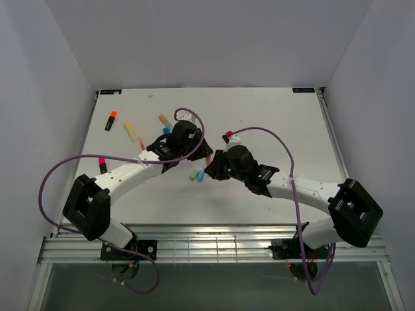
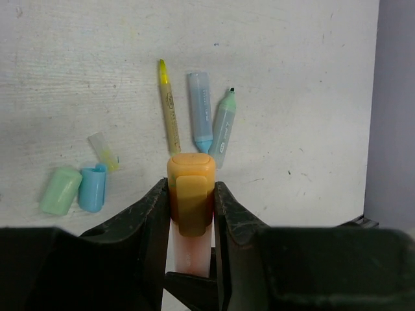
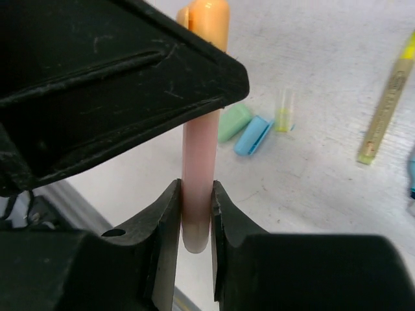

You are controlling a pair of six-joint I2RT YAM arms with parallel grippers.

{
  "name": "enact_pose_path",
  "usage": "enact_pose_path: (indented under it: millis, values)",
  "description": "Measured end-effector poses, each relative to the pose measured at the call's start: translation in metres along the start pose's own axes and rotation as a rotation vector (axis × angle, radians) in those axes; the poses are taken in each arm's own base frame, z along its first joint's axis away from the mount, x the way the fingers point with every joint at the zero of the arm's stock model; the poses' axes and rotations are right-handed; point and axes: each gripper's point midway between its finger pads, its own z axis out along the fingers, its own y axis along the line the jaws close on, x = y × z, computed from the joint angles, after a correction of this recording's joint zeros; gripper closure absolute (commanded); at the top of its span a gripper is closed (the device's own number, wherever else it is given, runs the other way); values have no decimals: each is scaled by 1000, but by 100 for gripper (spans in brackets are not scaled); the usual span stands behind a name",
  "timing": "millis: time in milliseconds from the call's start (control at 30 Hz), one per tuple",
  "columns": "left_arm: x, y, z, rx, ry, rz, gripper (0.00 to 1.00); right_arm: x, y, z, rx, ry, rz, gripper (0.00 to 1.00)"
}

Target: Open the pen caps

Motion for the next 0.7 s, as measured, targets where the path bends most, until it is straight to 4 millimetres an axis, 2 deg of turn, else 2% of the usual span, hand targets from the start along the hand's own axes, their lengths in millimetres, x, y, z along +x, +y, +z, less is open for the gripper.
enact_pose_path:
  millis: [267, 400, 500, 567, 633, 700]
  values:
    - [1, -4, 12, -16, 133, 67, 100, 1, -13, -4, 250, -77, -139, 92]
    - [4, -4, 10, 20, 171, 73, 100, 6, -14, -10, 238, -78, -162, 92]
    - [-39, 13, 17, 18, 5, 67, 100, 39, -10, -29, 134, 22, -172, 92]
    - [-63, 32, 11, 3, -93, 38, 100, 59, -6, -38, 47, 92, -151, 92]
    - [-75, 42, 2, 8, -161, 10, 100, 59, -6, -41, -12, 101, -104, 92]
    - [-74, 42, -9, 35, -193, 1, 100, 58, -5, -45, -70, 101, -52, 92]
